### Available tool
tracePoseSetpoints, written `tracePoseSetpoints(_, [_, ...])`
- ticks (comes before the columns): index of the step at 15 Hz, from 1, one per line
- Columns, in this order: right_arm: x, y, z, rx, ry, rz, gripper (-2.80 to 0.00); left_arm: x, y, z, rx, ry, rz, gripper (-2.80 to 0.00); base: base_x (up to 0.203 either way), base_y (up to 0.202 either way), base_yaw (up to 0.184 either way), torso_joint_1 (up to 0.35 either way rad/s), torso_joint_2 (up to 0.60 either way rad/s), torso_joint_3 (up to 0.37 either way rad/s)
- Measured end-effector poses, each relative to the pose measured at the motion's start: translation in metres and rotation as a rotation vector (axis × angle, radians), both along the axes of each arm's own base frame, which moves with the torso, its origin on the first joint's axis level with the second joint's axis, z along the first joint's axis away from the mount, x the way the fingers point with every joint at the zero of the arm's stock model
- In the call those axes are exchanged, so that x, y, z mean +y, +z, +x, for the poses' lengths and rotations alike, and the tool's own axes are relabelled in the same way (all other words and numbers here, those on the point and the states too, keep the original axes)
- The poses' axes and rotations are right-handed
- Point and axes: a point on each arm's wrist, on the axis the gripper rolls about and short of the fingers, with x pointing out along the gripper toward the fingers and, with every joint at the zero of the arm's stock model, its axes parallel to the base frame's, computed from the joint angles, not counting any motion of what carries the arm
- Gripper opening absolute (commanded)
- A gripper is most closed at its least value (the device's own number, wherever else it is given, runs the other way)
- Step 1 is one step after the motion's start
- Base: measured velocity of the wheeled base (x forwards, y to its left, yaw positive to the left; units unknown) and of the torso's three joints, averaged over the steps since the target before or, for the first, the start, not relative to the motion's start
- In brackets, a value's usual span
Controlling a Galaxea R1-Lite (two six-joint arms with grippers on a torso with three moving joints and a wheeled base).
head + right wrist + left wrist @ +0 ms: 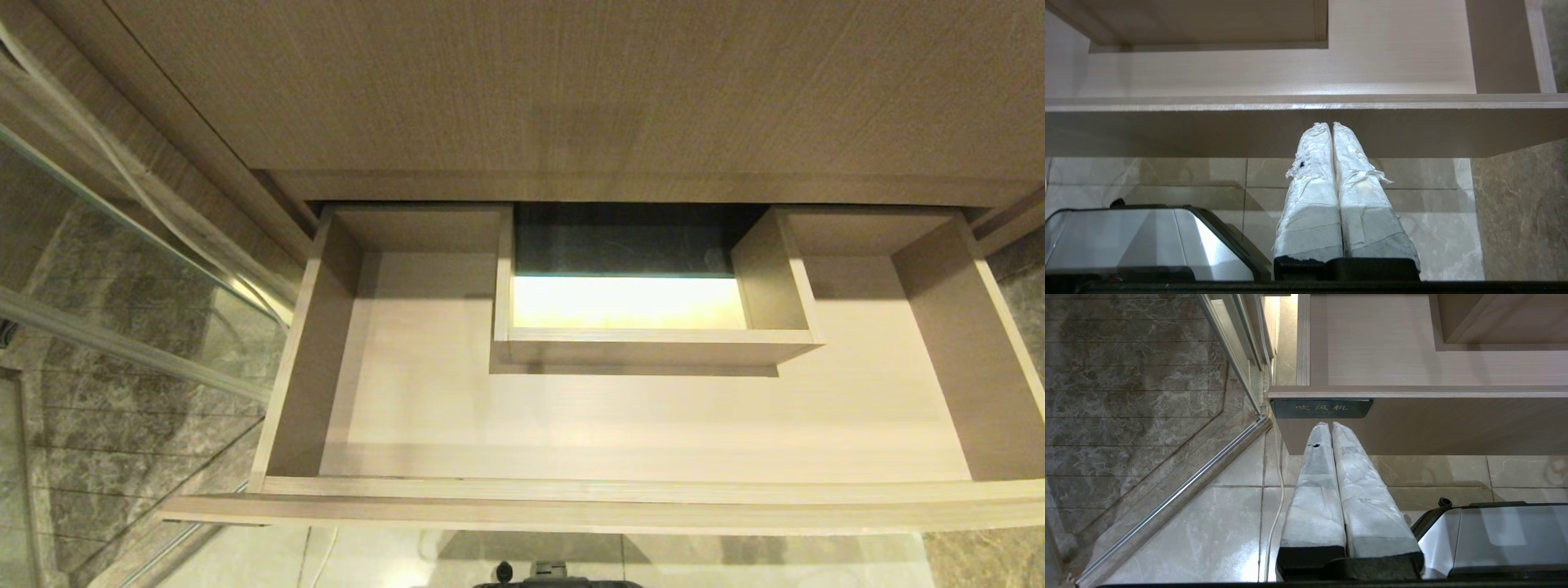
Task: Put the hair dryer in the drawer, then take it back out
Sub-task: Pick up the hairdryer
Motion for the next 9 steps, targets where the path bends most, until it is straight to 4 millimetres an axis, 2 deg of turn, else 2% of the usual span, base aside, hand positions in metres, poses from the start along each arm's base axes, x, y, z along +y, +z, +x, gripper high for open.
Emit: tracePoseSetpoints(9, [0.0000,0.0001,-0.0001,-0.006,-0.001,0.003,-2.80,0.0000,-0.0002,0.0000,0.002,0.001,0.001,-2.80,0.000,0.000,0.000,0.000,0.00,0.000])
